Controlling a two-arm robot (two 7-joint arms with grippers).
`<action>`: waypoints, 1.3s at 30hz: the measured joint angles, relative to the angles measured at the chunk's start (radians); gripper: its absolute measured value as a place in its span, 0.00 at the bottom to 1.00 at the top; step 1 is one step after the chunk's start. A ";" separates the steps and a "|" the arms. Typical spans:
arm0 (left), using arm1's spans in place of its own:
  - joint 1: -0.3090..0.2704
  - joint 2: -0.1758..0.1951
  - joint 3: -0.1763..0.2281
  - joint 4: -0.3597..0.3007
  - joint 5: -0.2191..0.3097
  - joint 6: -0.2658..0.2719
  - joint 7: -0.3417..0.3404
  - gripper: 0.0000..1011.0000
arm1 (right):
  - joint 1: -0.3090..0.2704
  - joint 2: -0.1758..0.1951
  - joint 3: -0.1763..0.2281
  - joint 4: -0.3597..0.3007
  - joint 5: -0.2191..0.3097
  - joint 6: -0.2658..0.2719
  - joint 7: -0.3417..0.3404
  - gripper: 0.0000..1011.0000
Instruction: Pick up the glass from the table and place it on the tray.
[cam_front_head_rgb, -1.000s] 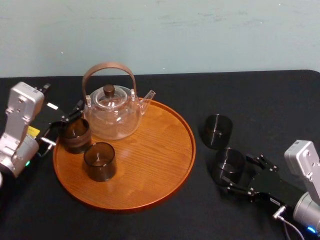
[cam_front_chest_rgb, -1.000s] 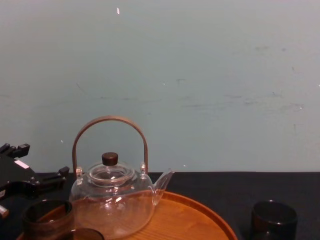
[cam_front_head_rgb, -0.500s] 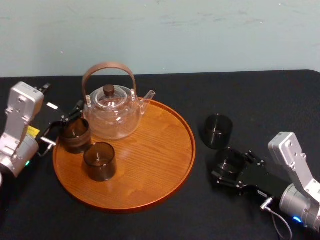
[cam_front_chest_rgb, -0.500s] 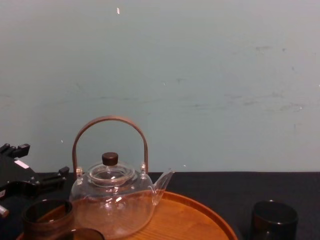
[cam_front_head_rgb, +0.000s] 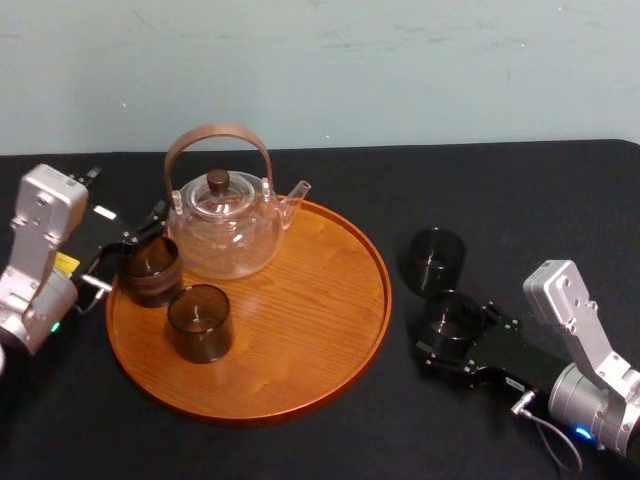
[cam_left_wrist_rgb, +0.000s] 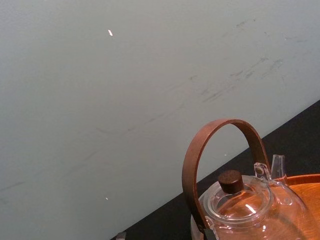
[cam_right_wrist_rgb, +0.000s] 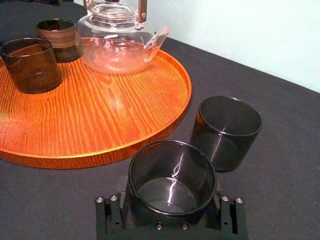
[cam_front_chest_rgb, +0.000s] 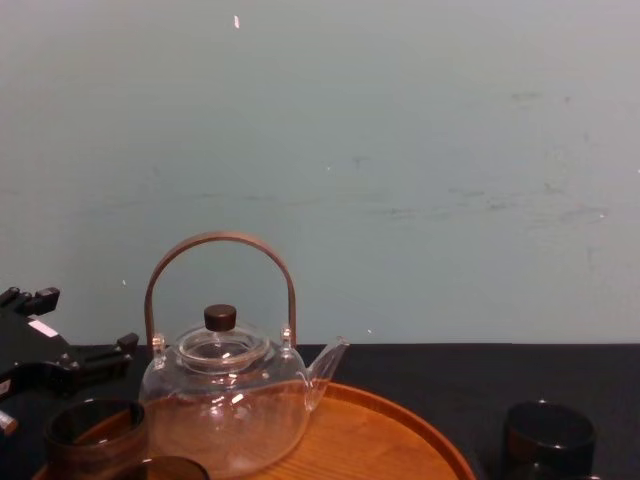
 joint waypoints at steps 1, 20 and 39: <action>0.000 0.000 0.000 0.000 0.000 0.000 0.000 0.99 | 0.000 0.000 0.000 0.000 0.000 0.000 0.000 0.97; 0.000 0.000 0.000 0.000 0.000 0.000 0.000 0.99 | -0.002 0.000 0.010 -0.012 0.003 -0.004 0.007 0.90; 0.000 0.000 0.000 0.000 0.000 0.000 0.000 0.99 | 0.067 -0.026 -0.103 -0.078 -0.055 0.010 0.072 0.90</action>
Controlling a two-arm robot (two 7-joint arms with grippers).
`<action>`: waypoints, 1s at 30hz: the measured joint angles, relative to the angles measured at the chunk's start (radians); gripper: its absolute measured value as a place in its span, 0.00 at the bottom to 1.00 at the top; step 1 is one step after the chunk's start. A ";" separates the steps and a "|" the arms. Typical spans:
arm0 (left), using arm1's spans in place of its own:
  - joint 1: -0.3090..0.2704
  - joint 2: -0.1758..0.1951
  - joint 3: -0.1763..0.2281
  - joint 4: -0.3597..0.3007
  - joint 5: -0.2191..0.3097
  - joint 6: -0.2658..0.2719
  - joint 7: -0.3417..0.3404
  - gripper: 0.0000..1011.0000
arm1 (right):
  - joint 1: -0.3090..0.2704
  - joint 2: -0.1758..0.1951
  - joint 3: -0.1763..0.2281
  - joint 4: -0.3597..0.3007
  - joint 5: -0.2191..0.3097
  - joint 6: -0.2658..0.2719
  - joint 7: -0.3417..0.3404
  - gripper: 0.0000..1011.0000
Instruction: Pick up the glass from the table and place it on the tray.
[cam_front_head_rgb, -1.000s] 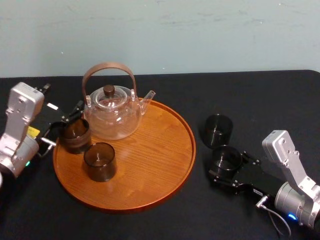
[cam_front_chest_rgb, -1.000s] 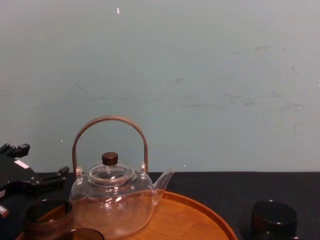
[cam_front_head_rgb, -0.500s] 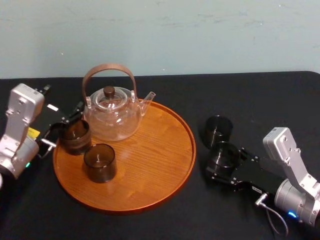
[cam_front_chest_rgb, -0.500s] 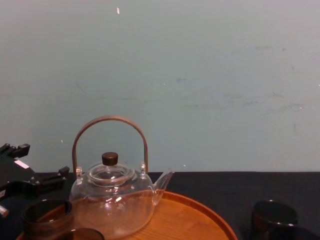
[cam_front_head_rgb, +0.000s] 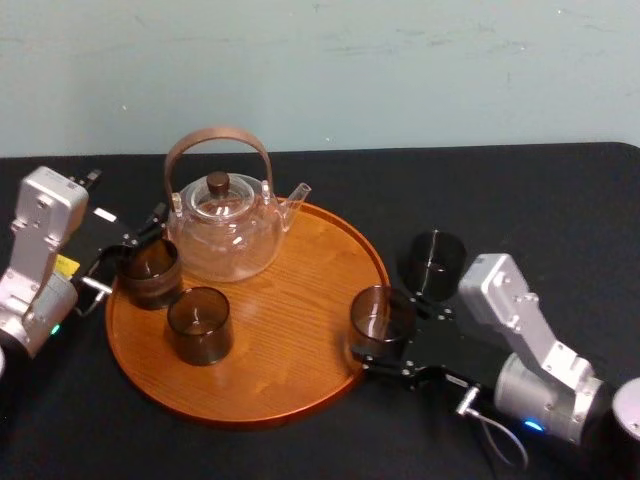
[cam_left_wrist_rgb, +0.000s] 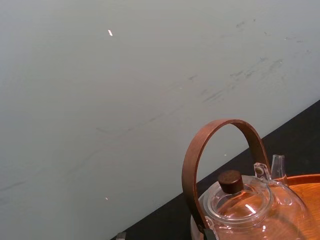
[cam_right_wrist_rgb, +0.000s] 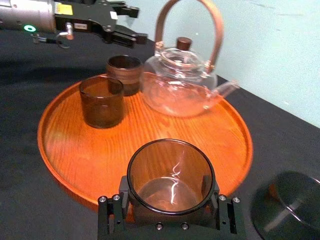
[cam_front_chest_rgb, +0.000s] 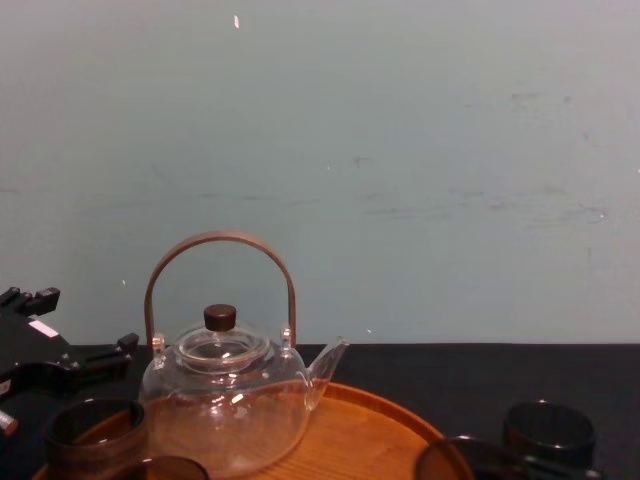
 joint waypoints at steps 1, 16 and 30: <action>0.000 0.000 0.000 0.000 0.000 0.000 0.000 0.99 | 0.007 -0.005 -0.006 0.004 -0.002 0.001 0.002 0.90; 0.000 0.000 0.000 0.000 0.000 0.000 0.000 0.99 | 0.131 -0.095 -0.095 0.104 -0.048 0.016 0.006 0.90; 0.000 0.000 0.000 0.000 0.000 0.000 0.000 0.99 | 0.170 -0.137 -0.122 0.173 -0.069 0.020 -0.002 0.90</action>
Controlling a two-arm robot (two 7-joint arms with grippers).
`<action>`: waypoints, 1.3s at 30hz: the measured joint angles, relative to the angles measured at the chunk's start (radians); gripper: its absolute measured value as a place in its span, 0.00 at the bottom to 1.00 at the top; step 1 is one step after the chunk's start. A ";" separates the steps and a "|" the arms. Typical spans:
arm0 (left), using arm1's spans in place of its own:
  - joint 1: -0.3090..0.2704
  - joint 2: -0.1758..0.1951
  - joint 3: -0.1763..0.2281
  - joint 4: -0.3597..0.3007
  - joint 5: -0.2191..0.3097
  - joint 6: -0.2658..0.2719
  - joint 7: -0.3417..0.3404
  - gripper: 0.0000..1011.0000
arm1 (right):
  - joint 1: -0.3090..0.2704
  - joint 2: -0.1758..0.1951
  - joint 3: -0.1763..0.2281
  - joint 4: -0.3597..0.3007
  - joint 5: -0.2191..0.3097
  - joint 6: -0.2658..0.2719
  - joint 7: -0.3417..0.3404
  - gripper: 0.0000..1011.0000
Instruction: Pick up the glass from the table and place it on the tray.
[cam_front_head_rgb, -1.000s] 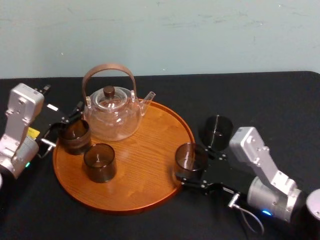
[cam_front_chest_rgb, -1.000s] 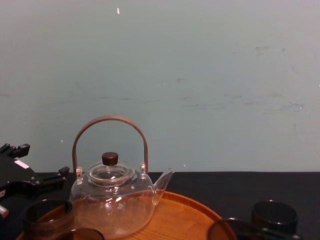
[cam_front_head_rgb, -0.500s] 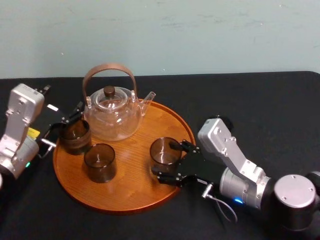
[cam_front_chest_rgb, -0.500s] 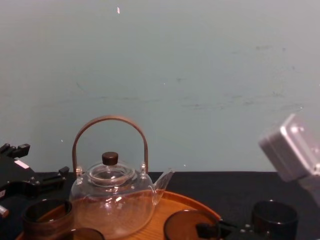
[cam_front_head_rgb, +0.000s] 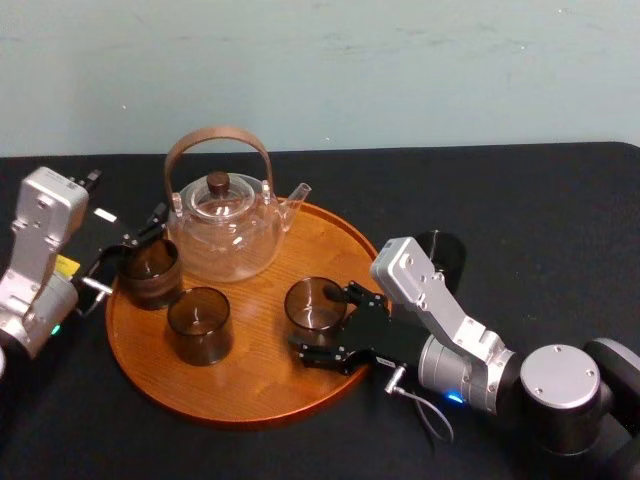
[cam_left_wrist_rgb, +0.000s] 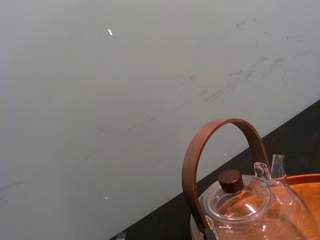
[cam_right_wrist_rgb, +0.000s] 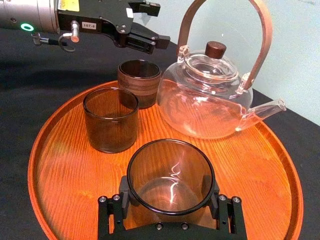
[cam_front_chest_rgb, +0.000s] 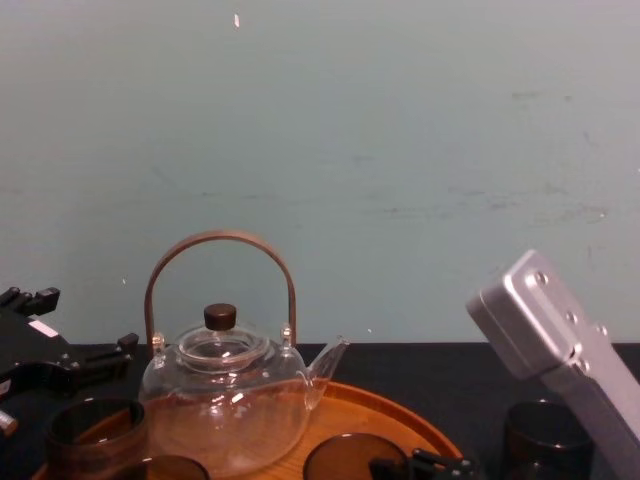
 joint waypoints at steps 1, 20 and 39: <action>0.000 0.000 0.000 0.000 0.000 0.000 0.000 0.99 | 0.000 0.000 0.000 0.000 0.000 0.000 0.000 0.90; 0.000 0.000 0.000 0.000 0.000 0.000 0.000 0.99 | -0.001 0.001 0.001 -0.003 0.000 -0.001 0.000 0.99; 0.000 0.000 0.000 0.000 0.000 0.000 0.000 0.99 | -0.079 0.073 0.079 -0.162 0.054 -0.094 -0.002 0.99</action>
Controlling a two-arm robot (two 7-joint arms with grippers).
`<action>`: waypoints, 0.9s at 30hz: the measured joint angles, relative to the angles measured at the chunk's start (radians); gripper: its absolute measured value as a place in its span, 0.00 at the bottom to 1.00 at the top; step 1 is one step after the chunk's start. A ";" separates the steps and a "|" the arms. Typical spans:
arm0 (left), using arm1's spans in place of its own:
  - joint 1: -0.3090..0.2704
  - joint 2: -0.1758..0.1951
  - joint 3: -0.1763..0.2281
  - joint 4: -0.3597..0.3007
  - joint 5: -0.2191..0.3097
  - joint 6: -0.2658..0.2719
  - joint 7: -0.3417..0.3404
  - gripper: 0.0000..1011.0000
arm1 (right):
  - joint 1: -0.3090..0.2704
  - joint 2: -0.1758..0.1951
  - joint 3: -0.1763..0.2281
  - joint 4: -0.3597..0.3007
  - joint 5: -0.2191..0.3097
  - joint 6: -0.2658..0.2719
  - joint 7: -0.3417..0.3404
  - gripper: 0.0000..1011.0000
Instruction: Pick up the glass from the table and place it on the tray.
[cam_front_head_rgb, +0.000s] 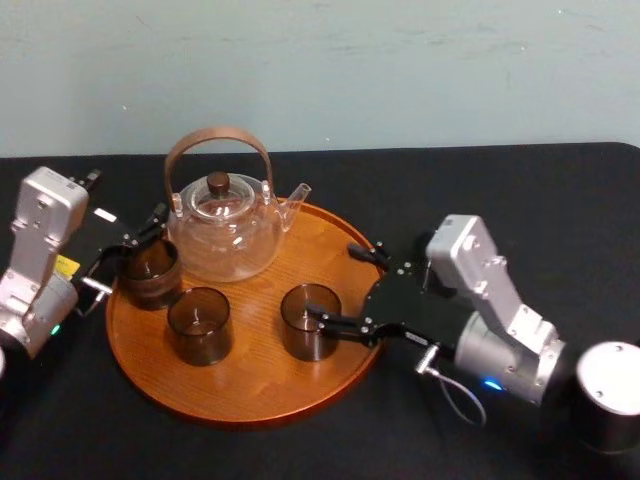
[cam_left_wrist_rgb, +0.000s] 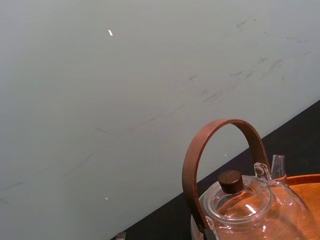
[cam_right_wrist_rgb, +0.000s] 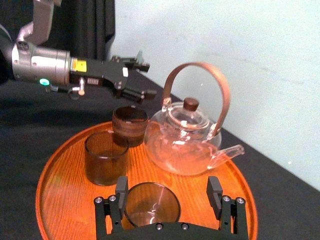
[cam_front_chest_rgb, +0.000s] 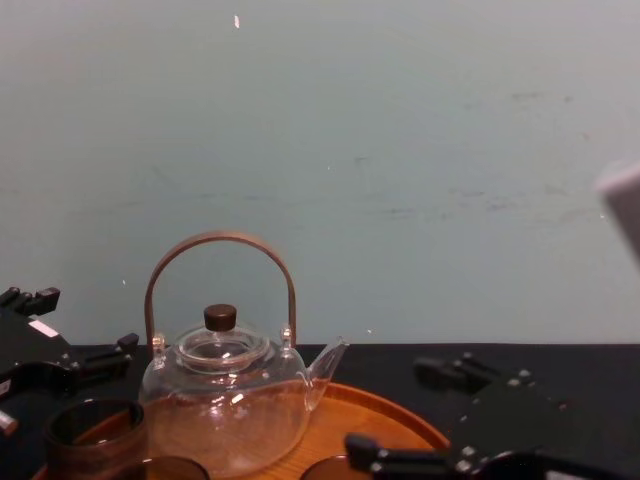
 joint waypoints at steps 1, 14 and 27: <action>0.000 0.000 0.000 0.000 0.000 0.000 0.000 0.99 | -0.007 0.005 0.006 -0.009 0.005 -0.003 0.000 0.99; 0.000 0.000 0.000 0.000 0.000 0.000 0.000 0.99 | -0.162 0.073 0.160 -0.093 0.102 0.049 -0.088 0.99; 0.000 0.000 0.000 0.000 0.000 0.000 0.000 0.99 | -0.238 0.108 0.254 -0.083 0.135 0.057 -0.100 0.99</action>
